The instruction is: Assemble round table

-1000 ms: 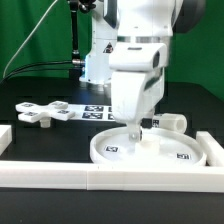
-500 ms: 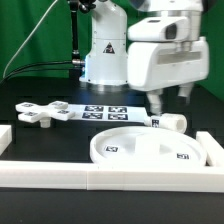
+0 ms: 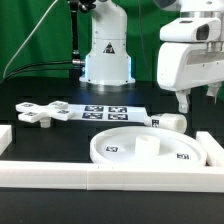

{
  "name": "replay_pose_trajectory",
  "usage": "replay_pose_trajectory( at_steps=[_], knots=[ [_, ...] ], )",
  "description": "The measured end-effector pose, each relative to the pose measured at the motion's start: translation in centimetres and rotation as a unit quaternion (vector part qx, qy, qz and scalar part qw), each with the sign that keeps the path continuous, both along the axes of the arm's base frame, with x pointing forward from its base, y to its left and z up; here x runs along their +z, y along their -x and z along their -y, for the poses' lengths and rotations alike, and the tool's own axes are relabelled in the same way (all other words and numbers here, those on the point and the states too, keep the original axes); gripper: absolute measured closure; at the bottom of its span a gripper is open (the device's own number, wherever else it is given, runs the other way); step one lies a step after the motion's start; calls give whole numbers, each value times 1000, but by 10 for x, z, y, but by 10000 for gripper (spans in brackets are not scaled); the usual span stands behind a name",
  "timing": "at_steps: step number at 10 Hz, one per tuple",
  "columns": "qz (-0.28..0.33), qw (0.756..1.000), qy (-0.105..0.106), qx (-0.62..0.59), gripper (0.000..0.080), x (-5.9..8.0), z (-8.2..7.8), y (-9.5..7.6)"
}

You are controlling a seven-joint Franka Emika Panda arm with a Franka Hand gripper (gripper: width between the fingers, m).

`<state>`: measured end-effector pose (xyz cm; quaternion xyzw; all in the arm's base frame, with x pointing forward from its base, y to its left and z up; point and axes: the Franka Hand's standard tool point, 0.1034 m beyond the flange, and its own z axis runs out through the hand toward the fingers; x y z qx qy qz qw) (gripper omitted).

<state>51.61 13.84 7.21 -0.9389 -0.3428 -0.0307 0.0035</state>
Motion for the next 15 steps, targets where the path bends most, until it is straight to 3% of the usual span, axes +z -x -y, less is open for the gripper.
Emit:
replay_pose_trajectory(
  at_steps=[2,5,8,10,13,15],
  knots=[
    [-44,999,16,-5,151,-1,-2,9],
    [-93,993,76,-19,151,-9,17,26],
    [-179,976,122,-16,151,-10,9,31],
    [-230,962,148,-14,151,-13,7,34],
    [-299,935,188,8,151,-11,32,36],
    [-353,911,213,8,151,-14,28,45]
  ],
)
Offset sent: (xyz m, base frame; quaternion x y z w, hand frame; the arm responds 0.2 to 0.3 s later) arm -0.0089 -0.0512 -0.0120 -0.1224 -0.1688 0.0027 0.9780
